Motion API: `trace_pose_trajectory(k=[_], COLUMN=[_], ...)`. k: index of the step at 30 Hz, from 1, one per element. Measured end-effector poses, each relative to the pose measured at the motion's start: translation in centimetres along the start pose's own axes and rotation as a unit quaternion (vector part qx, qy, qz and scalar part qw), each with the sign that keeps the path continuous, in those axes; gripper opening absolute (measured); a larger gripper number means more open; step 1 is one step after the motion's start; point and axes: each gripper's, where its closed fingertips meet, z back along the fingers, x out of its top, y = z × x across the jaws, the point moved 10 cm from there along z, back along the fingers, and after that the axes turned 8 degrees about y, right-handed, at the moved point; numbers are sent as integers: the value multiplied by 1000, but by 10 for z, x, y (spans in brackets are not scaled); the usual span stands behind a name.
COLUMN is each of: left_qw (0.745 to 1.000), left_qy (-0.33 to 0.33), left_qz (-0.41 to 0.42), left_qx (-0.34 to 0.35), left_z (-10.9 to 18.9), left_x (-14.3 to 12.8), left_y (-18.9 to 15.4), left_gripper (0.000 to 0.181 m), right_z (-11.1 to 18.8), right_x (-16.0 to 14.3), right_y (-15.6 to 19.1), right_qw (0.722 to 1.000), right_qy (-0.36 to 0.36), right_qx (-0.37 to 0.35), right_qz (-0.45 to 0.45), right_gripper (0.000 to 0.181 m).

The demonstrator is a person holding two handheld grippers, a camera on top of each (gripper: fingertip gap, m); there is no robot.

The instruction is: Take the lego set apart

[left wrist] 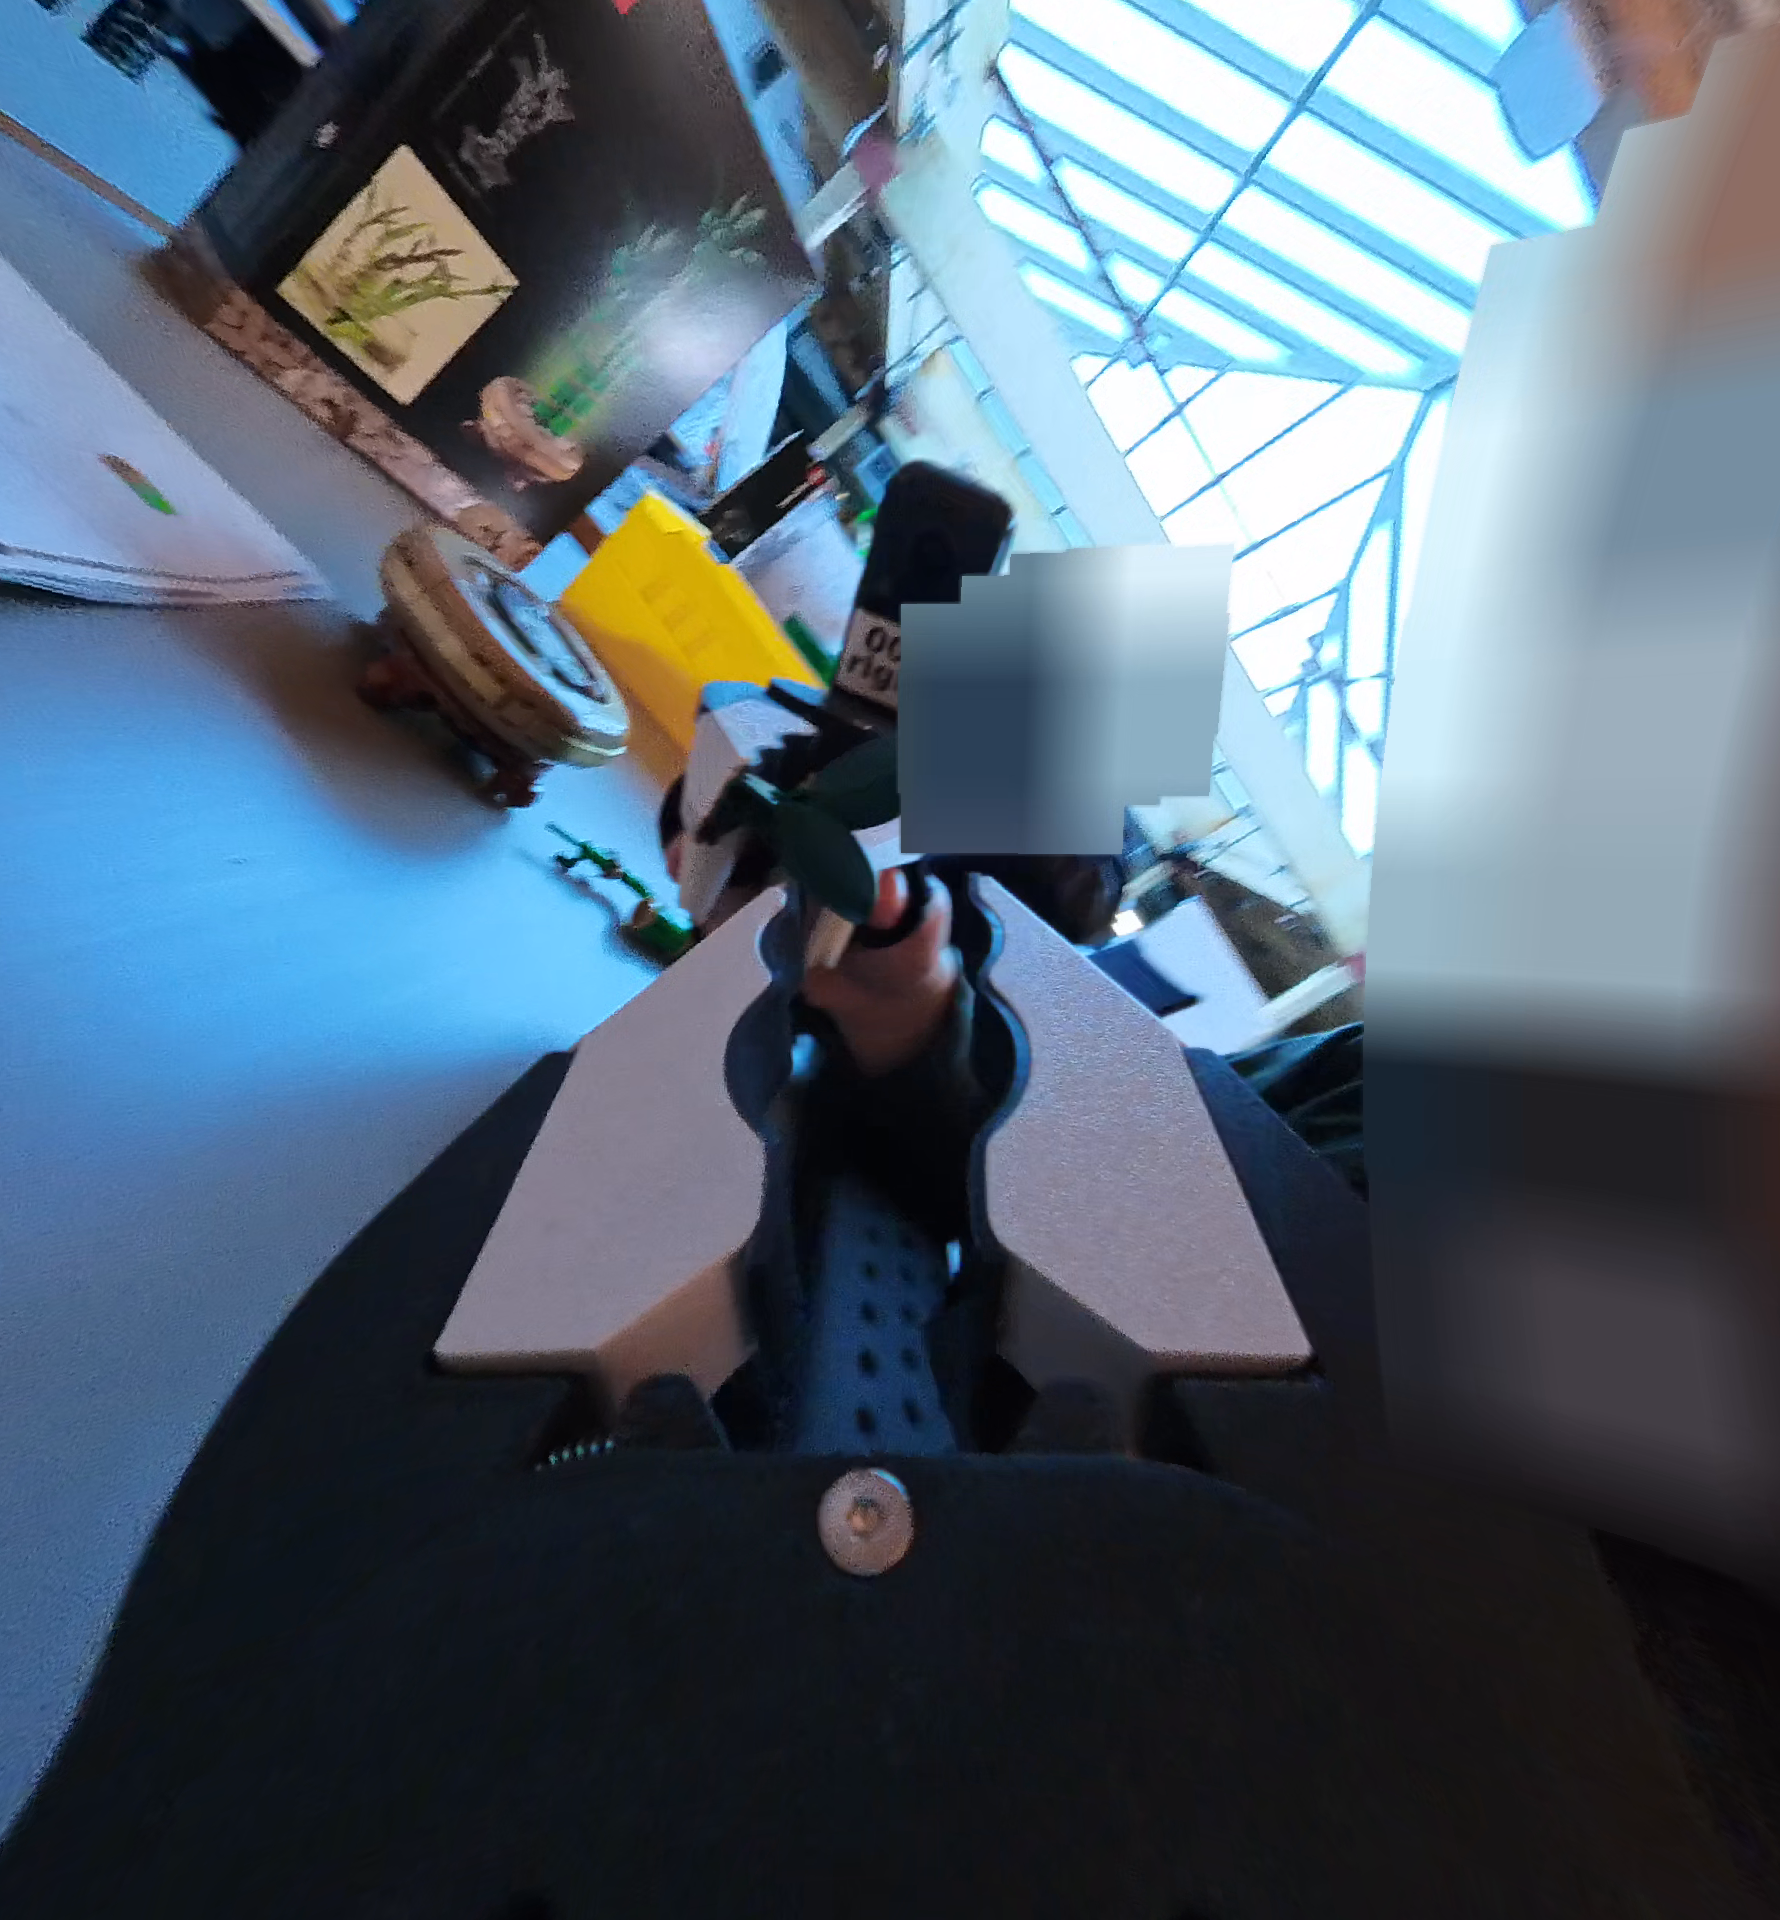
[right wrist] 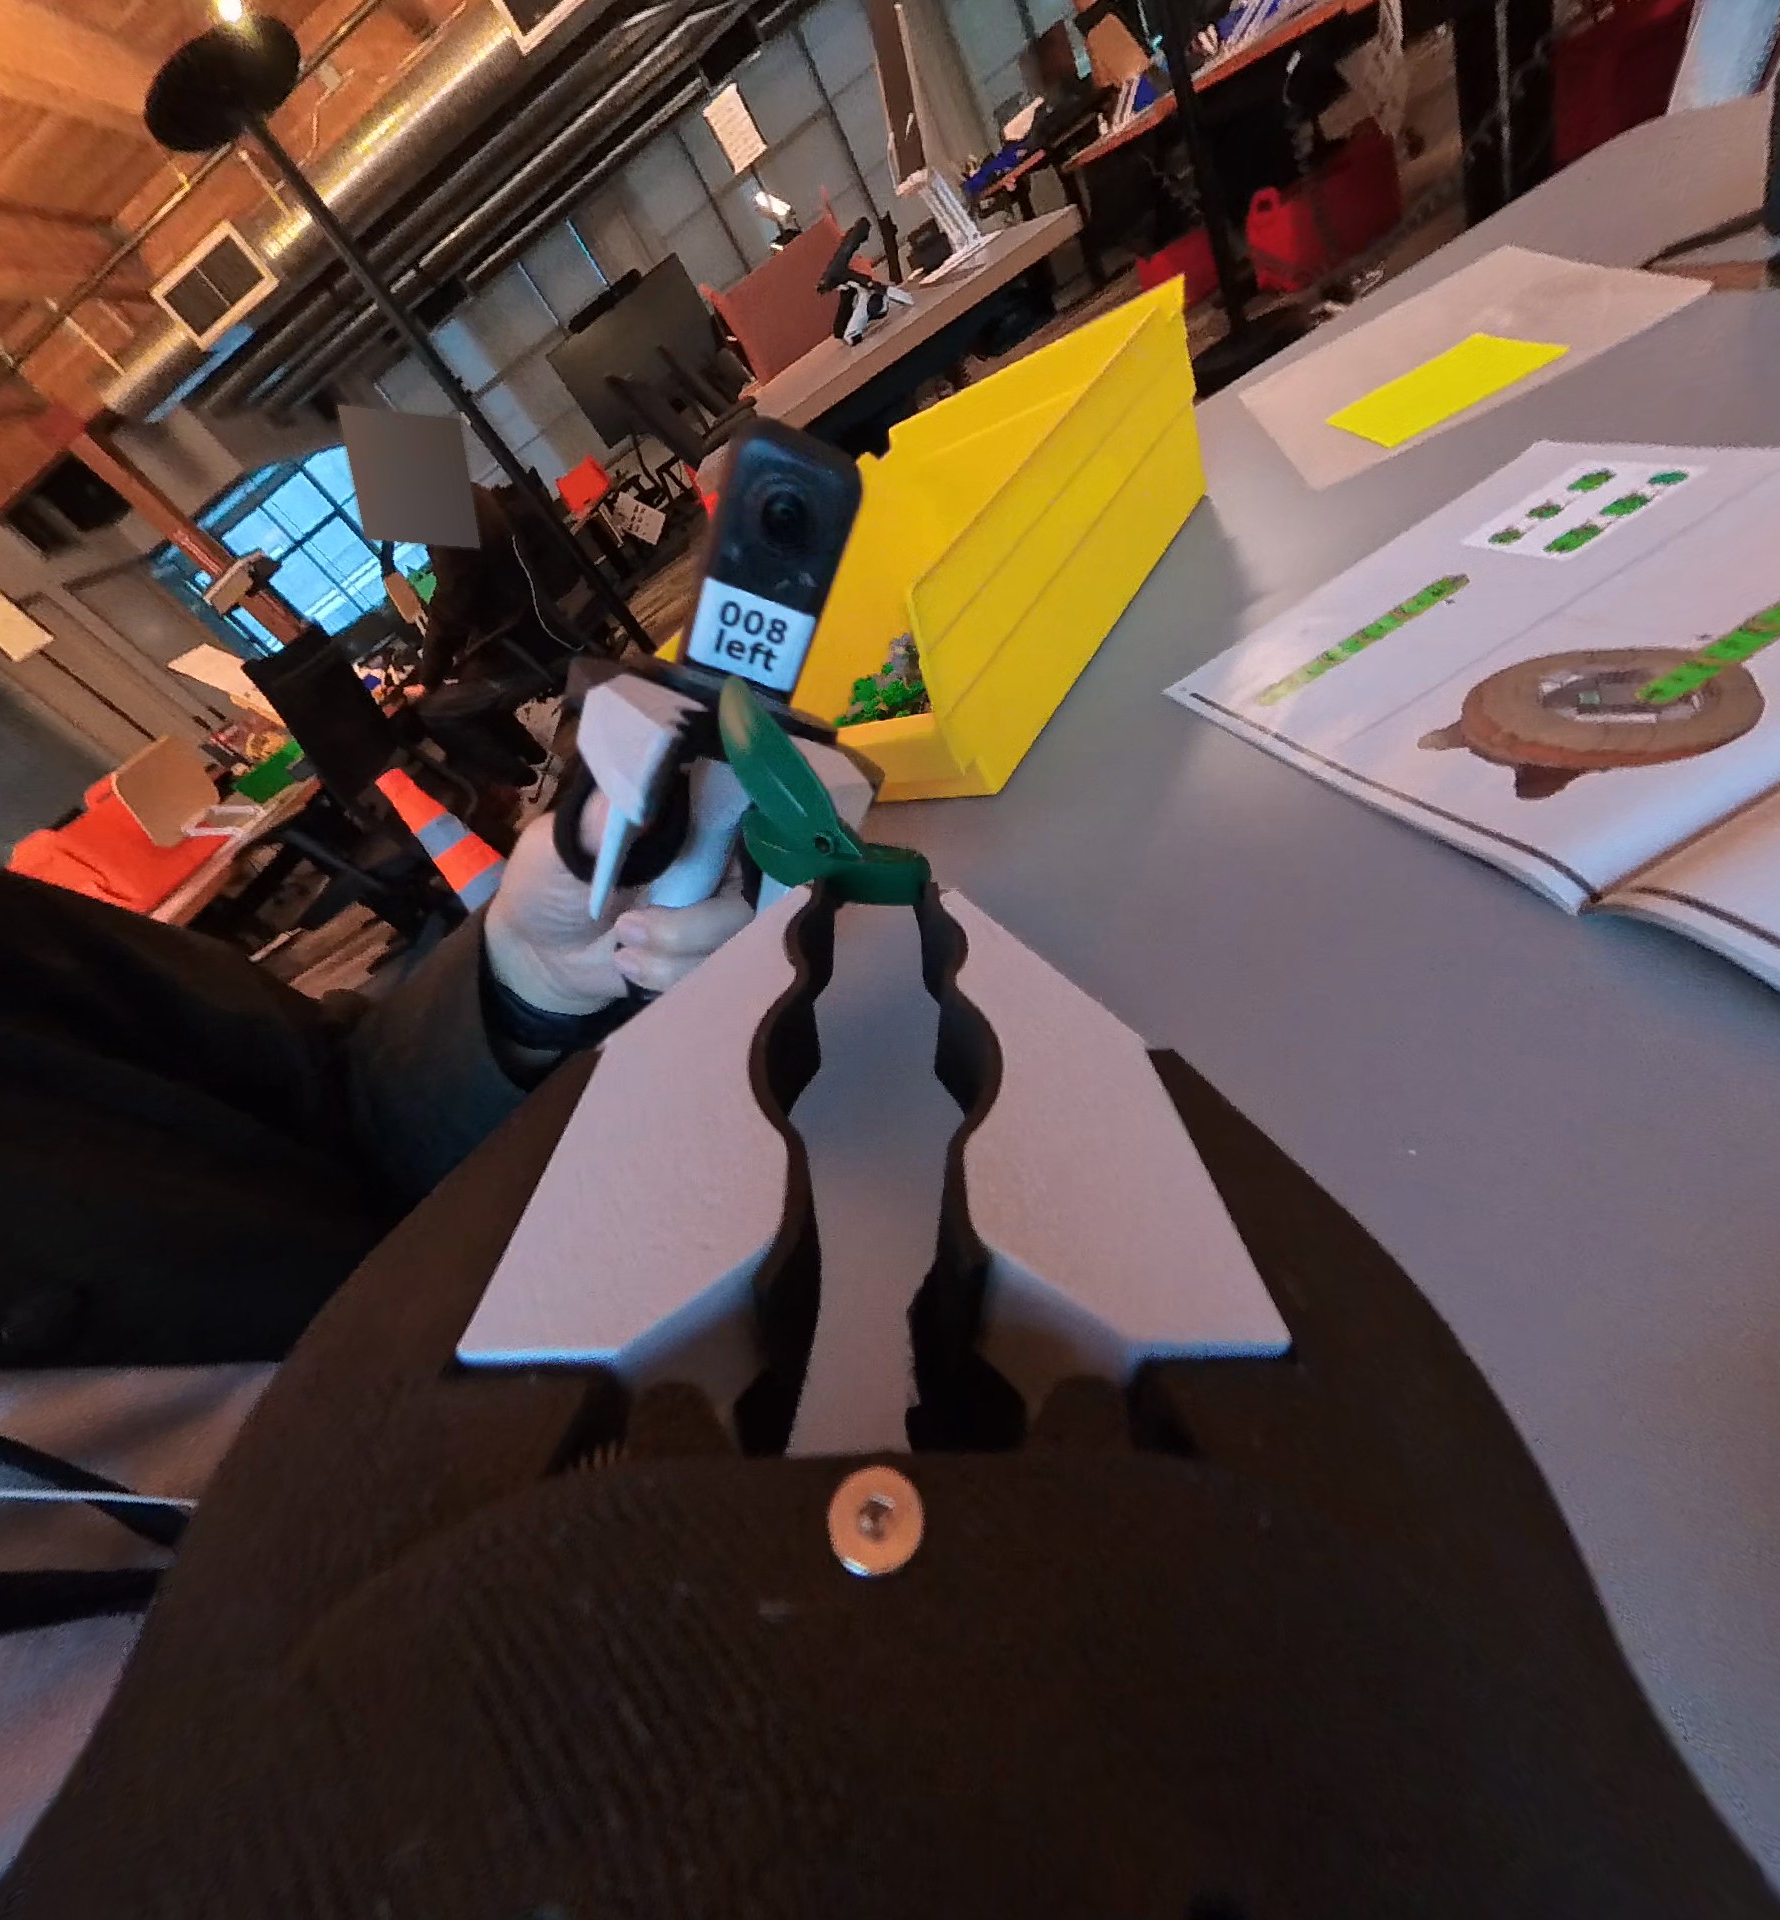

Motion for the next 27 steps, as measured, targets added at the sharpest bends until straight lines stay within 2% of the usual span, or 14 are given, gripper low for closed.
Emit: trace_pose_trajectory(k=[3,6,9,15,19,21,24,27], left_qw=[996,992,992,993,985,980,967,961], left_qy=[14,17,9,50,96,132,196,219], left_qz=[-50,-68,-67,-57,-64,-67,-70,-83], left_qx=[75,105,106,93,124,132,144,146], left_z=[0,2,7,2,-4,-10,-21,-26], left_x=[0,0,2,-1,-6,-11,-20,-24], left_y=[-1,-3,-3,-2,1,3,6,4], left_gripper=[17,8,0,0,0,0,0,0], right_z=[-9,-14,-9,-2,1,4,0,-5], right_x=[-4,-8,-5,-2,-4,-5,-6,-13], right_y=[1,-1,-2,-2,-2,-4,-3,-7], right_qw=[1000,999,998,1000,995,994,993,987], right_qy=[8,21,1,23,78,89,78,124], right_qx=[17,11,41,13,66,66,93,93], right_qz=[-24,-36,-43,12,4,3,-12,-27], right_gripper=[15,15,9,27,32,33,25,19])
